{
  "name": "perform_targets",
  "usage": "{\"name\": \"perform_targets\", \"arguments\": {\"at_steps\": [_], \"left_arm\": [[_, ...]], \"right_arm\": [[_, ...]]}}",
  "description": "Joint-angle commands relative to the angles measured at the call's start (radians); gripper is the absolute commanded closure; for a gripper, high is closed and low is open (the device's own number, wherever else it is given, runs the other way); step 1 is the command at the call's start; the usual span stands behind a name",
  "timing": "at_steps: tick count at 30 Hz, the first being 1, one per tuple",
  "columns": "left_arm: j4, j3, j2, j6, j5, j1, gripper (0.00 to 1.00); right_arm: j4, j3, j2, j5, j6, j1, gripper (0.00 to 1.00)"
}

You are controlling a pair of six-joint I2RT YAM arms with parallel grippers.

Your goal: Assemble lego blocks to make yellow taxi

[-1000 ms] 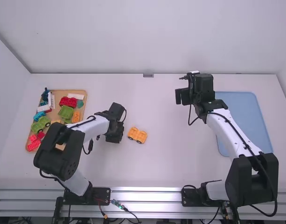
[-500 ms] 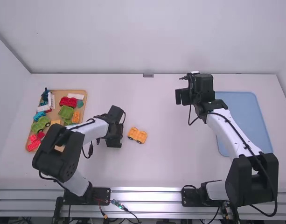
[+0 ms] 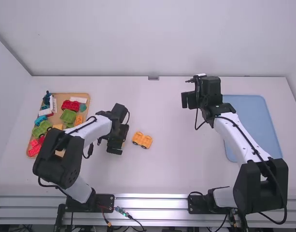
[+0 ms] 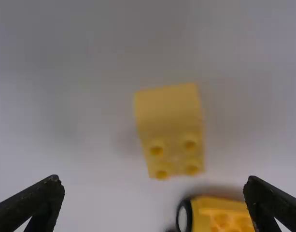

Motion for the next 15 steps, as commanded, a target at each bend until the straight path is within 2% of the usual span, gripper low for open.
{"name": "perform_targets", "arguments": {"at_steps": [1,4,5,9,15], "left_arm": [[-0.072,0.110,-0.046,0.186,-0.070,0.022,0.01],[-0.146,0.233,-0.053,0.371,-0.093,0.022,0.05],[-0.156,0.260,-0.053,0.401,-0.090,0.022,0.01],[-0.202,0.365,-0.052,0.660,-0.112,0.021,0.01],[-0.142,0.469,-0.053,1.151,-0.117,0.026,0.01]], "right_arm": [[-0.001,0.018,0.003,0.003,0.001,0.001,0.01],[0.003,0.018,0.003,0.003,0.001,0.001,0.01],[0.007,0.018,0.003,0.003,0.001,0.001,0.01],[0.030,0.018,0.003,-0.001,0.006,0.002,0.01],[0.056,0.018,0.003,-0.243,-0.103,0.001,0.01]]}}
